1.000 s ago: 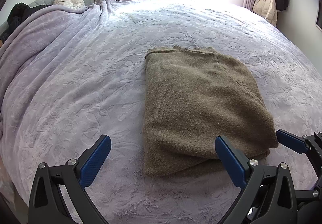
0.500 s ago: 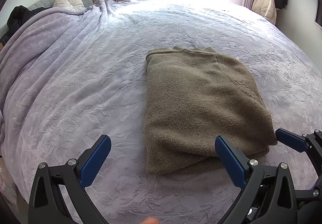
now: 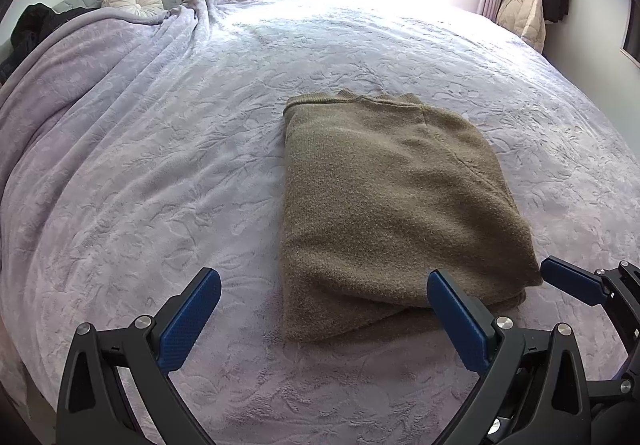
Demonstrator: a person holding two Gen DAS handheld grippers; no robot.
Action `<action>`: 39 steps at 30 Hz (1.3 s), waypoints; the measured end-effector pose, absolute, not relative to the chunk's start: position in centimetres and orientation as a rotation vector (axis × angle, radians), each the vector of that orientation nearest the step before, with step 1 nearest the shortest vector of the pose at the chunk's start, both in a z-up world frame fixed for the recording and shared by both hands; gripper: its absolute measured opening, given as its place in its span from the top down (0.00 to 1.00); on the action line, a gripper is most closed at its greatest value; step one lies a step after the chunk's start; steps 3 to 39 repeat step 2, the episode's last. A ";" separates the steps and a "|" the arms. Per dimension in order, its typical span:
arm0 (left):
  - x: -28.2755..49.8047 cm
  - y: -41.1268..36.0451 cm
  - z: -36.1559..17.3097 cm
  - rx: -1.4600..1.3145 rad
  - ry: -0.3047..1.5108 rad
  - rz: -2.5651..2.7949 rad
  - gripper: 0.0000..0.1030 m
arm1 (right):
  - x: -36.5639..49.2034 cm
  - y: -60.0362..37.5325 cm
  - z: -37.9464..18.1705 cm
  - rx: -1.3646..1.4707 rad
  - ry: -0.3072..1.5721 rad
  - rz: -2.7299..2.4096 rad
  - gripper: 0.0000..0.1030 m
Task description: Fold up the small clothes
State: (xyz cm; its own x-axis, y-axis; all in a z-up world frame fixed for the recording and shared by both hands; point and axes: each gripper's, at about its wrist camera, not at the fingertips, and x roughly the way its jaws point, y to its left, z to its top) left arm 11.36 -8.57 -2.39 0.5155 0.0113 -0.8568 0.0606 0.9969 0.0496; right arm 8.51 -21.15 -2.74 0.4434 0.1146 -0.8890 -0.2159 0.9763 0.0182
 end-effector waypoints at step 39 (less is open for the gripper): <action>11.2 -9.0 -2.1 0.085 1.015 -0.032 0.00 | 8.3 -21.7 -2.6 -0.089 1.091 0.214 0.28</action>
